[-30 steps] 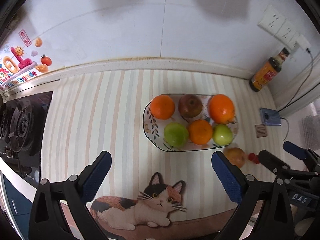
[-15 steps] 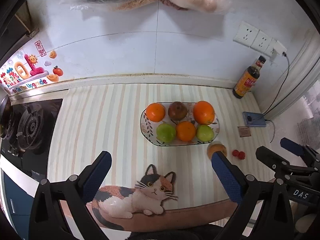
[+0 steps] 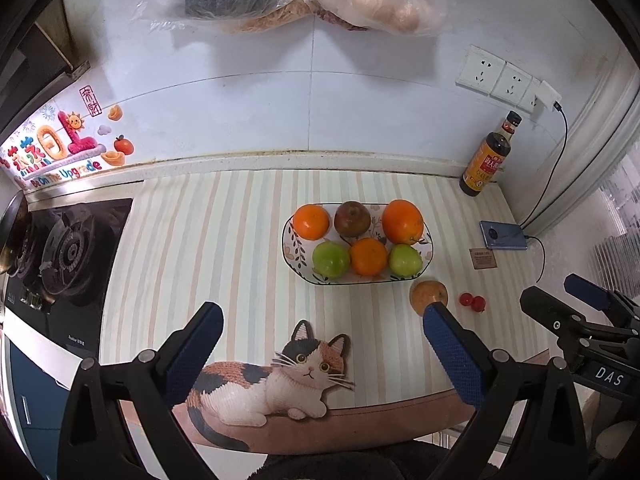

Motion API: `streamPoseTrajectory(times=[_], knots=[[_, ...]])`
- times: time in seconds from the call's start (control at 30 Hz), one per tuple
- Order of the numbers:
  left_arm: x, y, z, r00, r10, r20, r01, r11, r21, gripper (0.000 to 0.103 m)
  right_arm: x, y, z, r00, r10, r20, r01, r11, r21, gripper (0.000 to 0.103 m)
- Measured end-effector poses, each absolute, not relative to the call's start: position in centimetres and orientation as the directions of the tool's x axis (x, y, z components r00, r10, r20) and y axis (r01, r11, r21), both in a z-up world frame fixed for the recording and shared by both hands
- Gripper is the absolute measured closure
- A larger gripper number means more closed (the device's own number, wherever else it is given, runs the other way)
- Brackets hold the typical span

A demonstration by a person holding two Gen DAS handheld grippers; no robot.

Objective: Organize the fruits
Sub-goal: 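Open both grippers and pull them back from the plate, then grasp the loose orange with the right gripper while the left grasps the red apple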

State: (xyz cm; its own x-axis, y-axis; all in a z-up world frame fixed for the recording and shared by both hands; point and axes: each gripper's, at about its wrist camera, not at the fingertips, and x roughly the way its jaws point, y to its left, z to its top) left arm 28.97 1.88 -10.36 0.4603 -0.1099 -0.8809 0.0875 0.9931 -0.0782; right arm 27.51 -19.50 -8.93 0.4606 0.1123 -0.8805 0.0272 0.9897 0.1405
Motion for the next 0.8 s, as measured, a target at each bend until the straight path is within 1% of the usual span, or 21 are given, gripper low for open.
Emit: streamPoseTrajectory(times=[0.1,0.2,0.3,0.43,0.5,0.6,0.7,0.77,0.8], knots=[[29.0,1.8,-10.4,0.458,-0.114,-0.881,0.087,0.993,-0.083,0.0,27.5,-19.6,-8.9,0.462,0.121,-0.879,0.029,0.988,0.152,0.006],[29.2,1.6,-10.8,0.451,-0.133,-0.883,0.092,0.991,-0.102,0.0,27.6,-20.2,-9.3,0.463,0.133,-0.876,0.045,0.984,0.174,0.003],[29.6,0.9,-11.5,0.459,-0.118,-0.881,0.093,0.992,-0.085,0.0,27.9,-21.7,-10.8,0.459,0.147,-0.876,0.08,0.975,0.206,0.003],[30.9,-1.1,-14.2,0.422,-0.093,-0.902,0.107,0.993,-0.052,0.0,28.7,-25.2,-15.4,0.396,0.159,-0.904,0.17,0.955,0.243,0.003],[31.7,-2.3,-16.0,0.386,-0.076,-0.919,0.112,0.993,-0.035,0.0,28.9,-27.3,-18.8,0.332,0.177,-0.926,0.226,0.939,0.26,0.003],[32.7,-4.5,-19.0,0.328,-0.056,-0.943,0.145,0.989,-0.009,0.0,28.4,-29.4,-23.8,0.244,0.168,-0.955,0.292,0.926,0.237,0.003],[33.9,-7.1,-21.8,0.253,-0.054,-0.966,0.186,0.982,-0.006,0.0,27.6,-30.4,-28.3,0.161,0.196,-0.967,0.337,0.91,0.24,0.003],[34.8,-9.1,-23.5,0.203,-0.056,-0.978,0.222,0.975,-0.01,0.0,26.9,-30.8,-31.2,0.12,0.231,-0.966,0.362,0.895,0.259,0.006],[35.2,-10.0,-24.2,0.186,-0.051,-0.981,0.237,0.971,-0.006,0.0,26.7,-30.8,-32.2,0.107,0.249,-0.963,0.371,0.888,0.271,0.012]])
